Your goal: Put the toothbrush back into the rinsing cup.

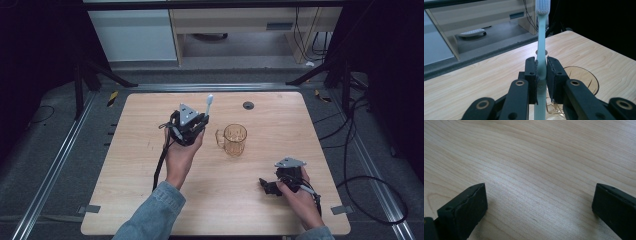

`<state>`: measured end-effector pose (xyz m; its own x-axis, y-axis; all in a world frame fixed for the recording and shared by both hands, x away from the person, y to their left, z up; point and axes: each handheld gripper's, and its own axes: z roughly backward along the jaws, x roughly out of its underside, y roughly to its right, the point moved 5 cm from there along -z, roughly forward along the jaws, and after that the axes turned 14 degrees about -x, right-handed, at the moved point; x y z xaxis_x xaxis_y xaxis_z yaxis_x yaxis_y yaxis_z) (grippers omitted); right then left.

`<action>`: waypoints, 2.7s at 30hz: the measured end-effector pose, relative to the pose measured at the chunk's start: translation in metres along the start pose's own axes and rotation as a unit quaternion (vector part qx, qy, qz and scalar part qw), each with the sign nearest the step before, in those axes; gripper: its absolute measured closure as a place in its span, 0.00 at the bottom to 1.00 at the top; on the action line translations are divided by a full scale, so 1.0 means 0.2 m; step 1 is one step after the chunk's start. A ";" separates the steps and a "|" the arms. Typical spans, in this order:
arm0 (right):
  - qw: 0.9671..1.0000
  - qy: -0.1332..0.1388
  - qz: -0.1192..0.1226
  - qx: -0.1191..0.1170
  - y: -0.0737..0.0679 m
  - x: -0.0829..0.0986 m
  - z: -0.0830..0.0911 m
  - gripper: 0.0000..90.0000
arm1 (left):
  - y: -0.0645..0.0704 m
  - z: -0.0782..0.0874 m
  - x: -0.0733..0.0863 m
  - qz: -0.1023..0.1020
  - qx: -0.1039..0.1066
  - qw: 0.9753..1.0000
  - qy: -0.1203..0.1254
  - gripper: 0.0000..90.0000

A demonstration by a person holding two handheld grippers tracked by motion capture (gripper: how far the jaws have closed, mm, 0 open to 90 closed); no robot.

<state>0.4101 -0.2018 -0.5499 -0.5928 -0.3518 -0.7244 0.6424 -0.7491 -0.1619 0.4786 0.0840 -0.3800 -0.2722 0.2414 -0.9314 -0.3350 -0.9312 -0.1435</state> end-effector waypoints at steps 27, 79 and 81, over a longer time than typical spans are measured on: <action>1.000 0.000 0.002 -0.001 0.00 0.00 0.00 0.00 | -0.01 -0.04 -0.03 0.031 -0.019 0.999 0.039 0.88; 1.000 -0.001 0.003 -0.003 0.00 0.00 0.00 0.00 | 0.08 -0.02 -0.12 0.076 -0.038 0.986 0.140 0.88; 1.000 -0.001 0.003 -0.003 0.00 0.00 0.00 0.00 | 0.09 -0.03 -0.12 0.075 -0.036 0.986 0.141 0.88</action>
<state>0.4096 -0.2014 -0.5498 -0.5904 -0.3579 -0.7234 0.6486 -0.7438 -0.1614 0.4850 0.0595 -0.3616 -0.0483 0.0228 -0.9986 -0.2431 -0.9699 -0.0104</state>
